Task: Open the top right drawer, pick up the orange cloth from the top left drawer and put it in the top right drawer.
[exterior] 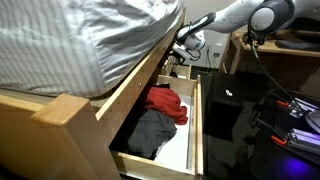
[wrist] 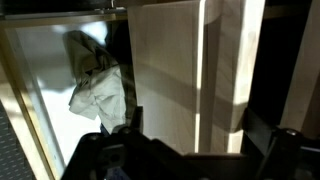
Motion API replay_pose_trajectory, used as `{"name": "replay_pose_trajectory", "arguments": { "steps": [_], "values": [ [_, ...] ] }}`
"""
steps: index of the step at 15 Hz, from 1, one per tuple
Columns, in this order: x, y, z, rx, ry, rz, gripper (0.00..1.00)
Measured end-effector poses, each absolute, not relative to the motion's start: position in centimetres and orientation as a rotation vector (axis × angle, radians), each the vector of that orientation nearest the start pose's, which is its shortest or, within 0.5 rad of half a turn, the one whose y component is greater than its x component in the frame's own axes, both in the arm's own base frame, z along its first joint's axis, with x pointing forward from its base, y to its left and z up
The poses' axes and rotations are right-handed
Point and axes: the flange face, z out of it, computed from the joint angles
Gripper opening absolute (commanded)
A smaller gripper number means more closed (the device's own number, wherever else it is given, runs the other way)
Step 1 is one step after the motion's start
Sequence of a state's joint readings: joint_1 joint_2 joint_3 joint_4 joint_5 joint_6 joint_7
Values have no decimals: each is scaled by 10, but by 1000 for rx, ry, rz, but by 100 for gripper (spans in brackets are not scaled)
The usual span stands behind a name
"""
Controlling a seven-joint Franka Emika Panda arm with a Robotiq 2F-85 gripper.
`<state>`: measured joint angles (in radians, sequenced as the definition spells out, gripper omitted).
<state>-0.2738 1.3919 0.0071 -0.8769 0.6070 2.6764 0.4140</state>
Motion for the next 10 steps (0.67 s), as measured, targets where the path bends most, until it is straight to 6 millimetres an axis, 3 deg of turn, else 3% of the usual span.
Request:
{"name": "replay_pose_trajectory", "arguments": {
  "steps": [10],
  "values": [
    [761,-224,53,-2220,1489,-508,100]
  ]
}}
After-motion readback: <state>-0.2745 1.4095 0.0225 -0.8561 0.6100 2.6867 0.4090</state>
